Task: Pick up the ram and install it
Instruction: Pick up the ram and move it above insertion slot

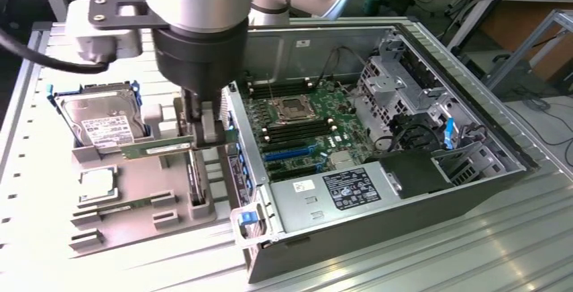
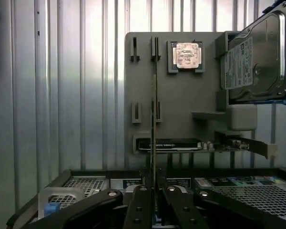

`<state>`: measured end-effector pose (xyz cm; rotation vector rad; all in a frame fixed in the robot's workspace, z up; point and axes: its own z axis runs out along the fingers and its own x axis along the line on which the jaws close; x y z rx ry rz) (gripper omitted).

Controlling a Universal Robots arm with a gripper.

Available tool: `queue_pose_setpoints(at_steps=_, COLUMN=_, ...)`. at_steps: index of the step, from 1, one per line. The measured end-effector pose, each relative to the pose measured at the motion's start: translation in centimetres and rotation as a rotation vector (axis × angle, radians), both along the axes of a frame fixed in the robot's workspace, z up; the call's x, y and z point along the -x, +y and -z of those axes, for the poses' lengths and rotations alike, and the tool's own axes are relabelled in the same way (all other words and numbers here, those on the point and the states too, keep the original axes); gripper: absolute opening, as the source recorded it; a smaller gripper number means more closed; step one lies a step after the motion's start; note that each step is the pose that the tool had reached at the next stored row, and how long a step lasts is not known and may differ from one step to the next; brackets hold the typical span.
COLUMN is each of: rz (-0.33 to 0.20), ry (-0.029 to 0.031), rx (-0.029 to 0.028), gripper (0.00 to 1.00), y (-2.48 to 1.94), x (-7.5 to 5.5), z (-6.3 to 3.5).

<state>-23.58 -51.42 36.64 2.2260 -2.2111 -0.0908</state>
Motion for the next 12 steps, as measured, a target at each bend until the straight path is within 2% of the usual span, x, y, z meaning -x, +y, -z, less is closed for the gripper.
queue_pose_setpoints(at_steps=2, rz=0.000, ry=0.0003, rx=-0.0002, gripper=0.14, y=0.32, x=-0.9, z=-0.01)
queue_pose_setpoints(at_steps=6, rz=0.000, ry=0.0003, rx=-0.0001, gripper=0.14, y=1.51, x=-1.8, z=-0.02)
queue_pose_setpoints(at_steps=8, rz=0.000, ry=0.0006, rx=-0.0001, gripper=0.14, y=2.24, x=-3.6, z=-0.02)
queue_pose_setpoints(at_steps=12, rz=0.000, ry=0.0012, rx=-0.0002, gripper=0.14, y=2.99, x=-6.5, z=-0.01)
